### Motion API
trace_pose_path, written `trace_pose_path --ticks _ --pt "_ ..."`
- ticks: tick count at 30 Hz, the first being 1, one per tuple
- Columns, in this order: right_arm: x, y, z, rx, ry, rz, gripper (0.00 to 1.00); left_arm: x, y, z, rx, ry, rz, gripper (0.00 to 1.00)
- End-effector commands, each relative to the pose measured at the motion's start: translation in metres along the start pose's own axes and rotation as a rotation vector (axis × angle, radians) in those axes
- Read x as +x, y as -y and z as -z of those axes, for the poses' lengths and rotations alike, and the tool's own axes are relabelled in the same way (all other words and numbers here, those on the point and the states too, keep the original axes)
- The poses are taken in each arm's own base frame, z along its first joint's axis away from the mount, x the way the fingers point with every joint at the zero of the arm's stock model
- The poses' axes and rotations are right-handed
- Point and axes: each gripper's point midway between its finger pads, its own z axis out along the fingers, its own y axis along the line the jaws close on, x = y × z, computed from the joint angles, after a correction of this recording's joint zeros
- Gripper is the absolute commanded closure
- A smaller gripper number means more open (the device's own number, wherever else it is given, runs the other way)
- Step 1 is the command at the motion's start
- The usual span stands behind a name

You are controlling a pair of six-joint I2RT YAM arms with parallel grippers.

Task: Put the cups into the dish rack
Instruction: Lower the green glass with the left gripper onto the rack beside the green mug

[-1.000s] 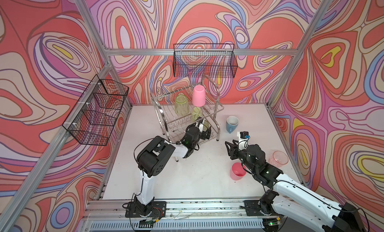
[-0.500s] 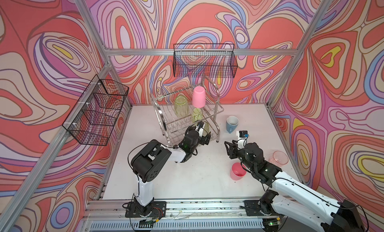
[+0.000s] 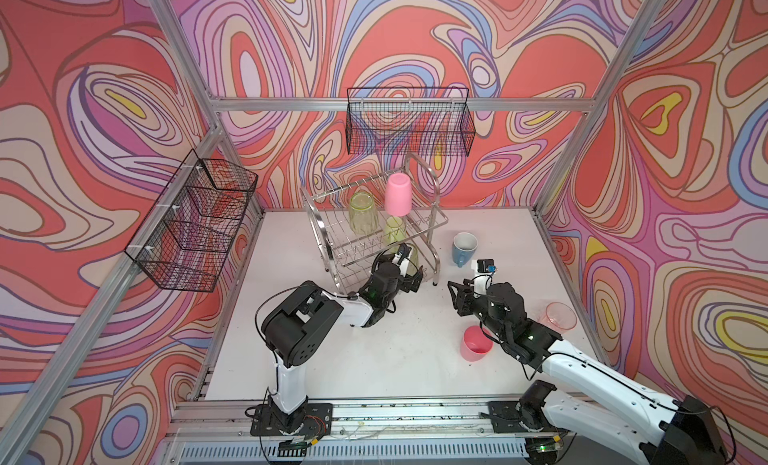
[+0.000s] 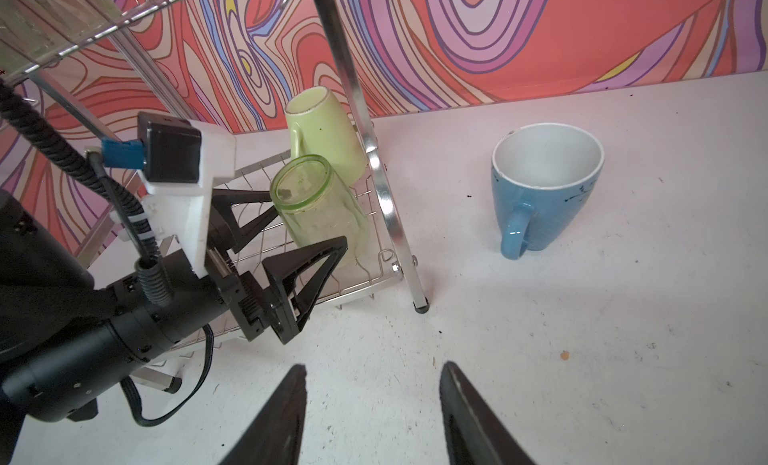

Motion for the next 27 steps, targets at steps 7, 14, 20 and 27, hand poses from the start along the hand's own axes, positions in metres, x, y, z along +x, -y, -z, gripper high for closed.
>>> trace_pose_path --ticks 7,14,20,27 --pt "-0.007 -0.005 0.000 -0.012 0.005 0.010 0.47 -0.038 0.003 -0.007 -0.156 0.068 -0.041 0.00" --pt "-0.006 -0.007 -0.001 -0.025 0.001 0.015 0.47 -0.029 0.006 -0.007 -0.197 0.040 -0.053 0.00" --pt "-0.007 -0.008 0.000 -0.031 0.001 0.018 0.47 -0.023 0.007 -0.003 -0.180 0.048 -0.034 0.00" --pt "-0.007 -0.009 0.000 -0.037 0.003 0.018 0.47 -0.014 0.007 -0.006 -0.181 0.031 -0.045 0.00"
